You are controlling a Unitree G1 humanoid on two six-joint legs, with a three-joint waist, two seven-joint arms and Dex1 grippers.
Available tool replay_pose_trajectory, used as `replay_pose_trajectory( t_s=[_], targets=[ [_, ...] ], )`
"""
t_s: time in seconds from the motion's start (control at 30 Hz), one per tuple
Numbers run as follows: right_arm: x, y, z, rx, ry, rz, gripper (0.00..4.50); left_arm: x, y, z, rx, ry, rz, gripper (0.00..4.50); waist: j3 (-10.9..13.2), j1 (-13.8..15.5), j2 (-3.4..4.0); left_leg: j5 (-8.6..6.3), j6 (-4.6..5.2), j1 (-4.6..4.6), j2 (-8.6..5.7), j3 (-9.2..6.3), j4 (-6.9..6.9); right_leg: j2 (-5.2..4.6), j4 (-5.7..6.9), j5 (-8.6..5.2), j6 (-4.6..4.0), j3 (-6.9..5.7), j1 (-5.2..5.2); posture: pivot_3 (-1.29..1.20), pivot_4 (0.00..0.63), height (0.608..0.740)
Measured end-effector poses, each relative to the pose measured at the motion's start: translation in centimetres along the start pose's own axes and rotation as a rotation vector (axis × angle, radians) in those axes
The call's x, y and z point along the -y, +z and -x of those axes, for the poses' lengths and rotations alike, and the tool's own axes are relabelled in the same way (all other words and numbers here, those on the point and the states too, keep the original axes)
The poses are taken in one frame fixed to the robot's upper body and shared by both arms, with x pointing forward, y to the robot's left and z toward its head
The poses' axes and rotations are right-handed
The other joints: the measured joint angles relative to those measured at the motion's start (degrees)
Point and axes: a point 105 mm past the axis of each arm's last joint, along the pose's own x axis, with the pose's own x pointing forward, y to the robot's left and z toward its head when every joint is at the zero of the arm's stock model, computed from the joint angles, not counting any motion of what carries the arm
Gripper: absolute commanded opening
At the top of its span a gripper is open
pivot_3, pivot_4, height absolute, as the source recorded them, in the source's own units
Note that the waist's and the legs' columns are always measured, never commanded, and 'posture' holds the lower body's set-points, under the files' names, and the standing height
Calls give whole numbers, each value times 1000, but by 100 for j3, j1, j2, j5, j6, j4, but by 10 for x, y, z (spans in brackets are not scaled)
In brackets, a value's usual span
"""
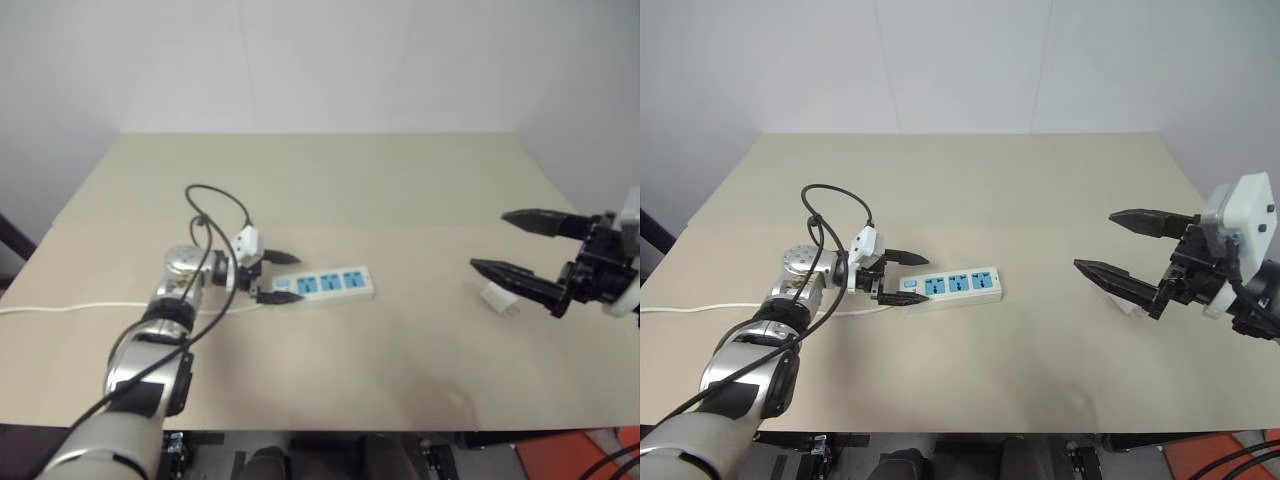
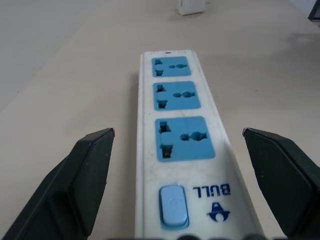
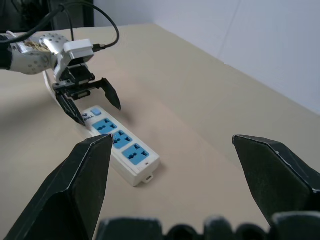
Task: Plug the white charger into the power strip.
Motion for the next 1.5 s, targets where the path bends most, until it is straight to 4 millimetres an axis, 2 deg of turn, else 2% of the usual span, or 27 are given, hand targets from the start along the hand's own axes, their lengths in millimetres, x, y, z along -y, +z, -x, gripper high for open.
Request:
replay_pose_trajectory(
  t_s=[0.13, 0.33, 0.5, 0.93, 1.03, 1.1, 1.37, 1.5],
  targets=[
    [-1, 1, 2, -2, -5, 0, 4500, 2, -2, 0, -6, 0, -21, 4473, 0, -2, 0, 0, 0, 1, 0, 1, 0, 0, 0, 0, 0, 0, 0, 0, 150, 740],
    [-2, 1, 1, -4, 6, -13, 4500, 10, -21, 2, -43, 13, 2, 4473, 0, -1, 0, 0, 0, 2, 0, 0, 0, 0, 0, 0, 0, 0, 0, 0, 150, 740],
    [-3, 5, 0, 8, 20, -11, 4500, 10, -27, 3, -48, 52, 12, 4473, 0, 10, 0, 0, 0, 1, 0, -1, 0, -1, 0, 0, 1, -1, 0, 0, 150, 740],
    [-1, 12, 0, 0, 15, 20, 4500, 11, -30, -7, 3, 96, 32, 4473, -1, 52, 1, 0, 0, 4, 0, -1, 0, -1, -1, 0, 1, -2, 15, 0, 150, 740],
    [-1, 13, 0, 10, 22, 9, 4500, 13, -31, -7, 6, 84, 36, 3921, -1, 54, 1, 0, 1, 4, 0, -1, 0, -2, -3, -1, 1, -3, 25, 0, 150, 740],
    [-1, 15, 0, 22, 29, 1, 4500, 15, -32, -6, 10, 84, 41, 3309, -1, 50, 1, -1, 1, 4, 1, -1, 0, -1, -3, -1, 1, -2, 31, 0, 150, 740],
    [7, 25, 0, 39, 16, 17, 4500, 18, -34, -3, 8, 78, 39, 3298, -3, 23, 5, -2, 4, 11, 2, -1, -1, 0, -6, -2, 3, -3, 41, 0, 150, 740],
    [11, 18, -2, 17, 21, -17, 4500, 21, -33, -4, 12, 54, 25, 3298, -3, 3, 5, -2, 4, 10, 2, 0, -1, -1, -6, -2, 3, -2, 41, 0, 150, 740]
  ],
)
